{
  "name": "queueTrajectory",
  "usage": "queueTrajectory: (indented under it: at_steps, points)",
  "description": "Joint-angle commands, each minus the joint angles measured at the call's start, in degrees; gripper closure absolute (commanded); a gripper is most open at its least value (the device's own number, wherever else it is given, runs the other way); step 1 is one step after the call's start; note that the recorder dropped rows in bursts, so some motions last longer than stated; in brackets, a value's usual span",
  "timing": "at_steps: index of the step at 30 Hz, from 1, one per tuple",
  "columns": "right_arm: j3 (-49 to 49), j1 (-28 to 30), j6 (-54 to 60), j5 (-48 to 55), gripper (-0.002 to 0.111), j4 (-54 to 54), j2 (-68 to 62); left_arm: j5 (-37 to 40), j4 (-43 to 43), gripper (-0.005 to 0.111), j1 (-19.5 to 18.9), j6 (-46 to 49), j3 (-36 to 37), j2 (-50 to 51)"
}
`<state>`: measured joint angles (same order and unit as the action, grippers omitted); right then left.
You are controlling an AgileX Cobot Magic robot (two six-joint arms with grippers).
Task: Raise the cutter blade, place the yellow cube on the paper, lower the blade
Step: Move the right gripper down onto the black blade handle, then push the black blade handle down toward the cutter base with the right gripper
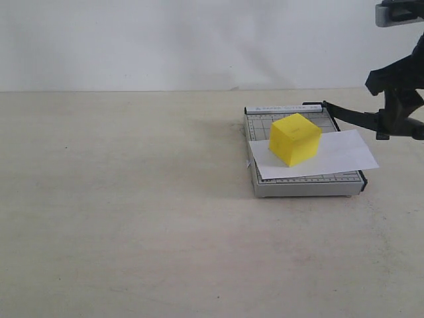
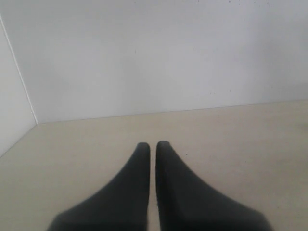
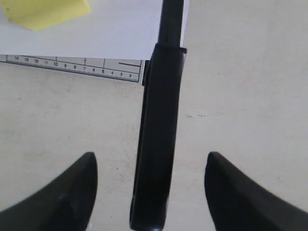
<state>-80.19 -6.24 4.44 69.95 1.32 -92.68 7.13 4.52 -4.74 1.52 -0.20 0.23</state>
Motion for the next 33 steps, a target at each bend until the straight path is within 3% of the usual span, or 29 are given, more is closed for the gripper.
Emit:
queueTrajectory:
  at_steps: [1, 3, 19, 20, 23, 24, 28, 33]
  points:
    - [0.82, -0.08, 0.53, 0.01, 0.052, 0.88, -0.03, 0.12, -0.59, 0.102, -0.28, -0.01, 0.20, -0.23]
    - [0.82, -0.08, 0.75, 0.01, 0.062, 0.88, -0.03, 0.12, -0.59, 0.102, -0.28, -0.01, 0.20, -0.23]
    - [0.82, -0.08, 2.98, 0.01, 0.063, -0.82, -1.98, 0.12, -0.59, 0.102, -0.28, -0.01, 0.20, -0.23]
    - [0.82, -0.08, 3.19, 0.01, 0.068, -0.82, -1.98, 0.12, -0.59, 0.102, -0.28, -0.01, 0.20, -0.23]
    - [0.82, -0.08, 3.59, 0.01, 0.103, -0.82, -1.98, 0.12, -0.59, 0.102, -0.28, -0.01, 0.20, -0.23]
    - [0.82, -0.08, 3.59, 0.01, 0.108, -0.82, -1.84, 0.12, -0.59, 0.102, -0.28, -0.01, 0.20, -0.23]
    - [1.51, -0.08, 3.97, 0.01, 0.108, -0.82, 0.92, 0.12, -0.59, 0.102, -0.28, -0.01, 0.20, -0.23]
    - [9.20, -0.08, 3.84, -5.29, 0.108, -0.82, 4.74, 0.12, -0.59, 0.102, -0.28, -0.01, 0.20, -0.23]
